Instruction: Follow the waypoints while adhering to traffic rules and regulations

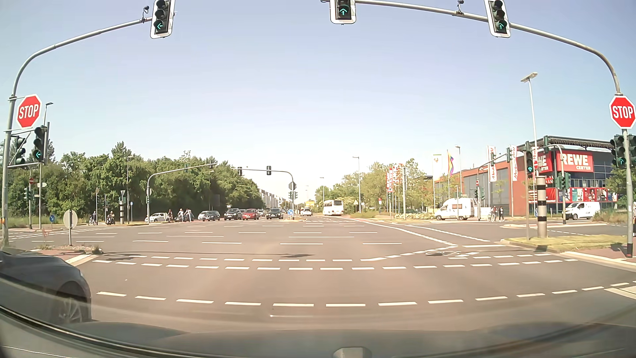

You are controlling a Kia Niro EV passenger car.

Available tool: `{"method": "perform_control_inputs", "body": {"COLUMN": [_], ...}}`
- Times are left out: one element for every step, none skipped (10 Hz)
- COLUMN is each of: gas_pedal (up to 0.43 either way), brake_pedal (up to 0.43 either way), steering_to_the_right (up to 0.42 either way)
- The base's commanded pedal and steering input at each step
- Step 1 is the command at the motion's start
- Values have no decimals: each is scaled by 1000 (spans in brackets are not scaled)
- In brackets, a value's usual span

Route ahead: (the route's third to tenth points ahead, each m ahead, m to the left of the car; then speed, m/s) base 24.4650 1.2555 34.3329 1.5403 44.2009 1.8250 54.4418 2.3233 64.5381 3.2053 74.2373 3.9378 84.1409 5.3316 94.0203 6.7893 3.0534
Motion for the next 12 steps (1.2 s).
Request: {"method": "perform_control_inputs", "body": {"gas_pedal": [551,559,559,559,559,559,559,559,559,559,559,559], "brake_pedal": [0,0,0,0,0,0,0,0,0,0,0,0], "steering_to_the_right": [3,3,3,3,3,4,4,3,2,0,-4,-10]}}
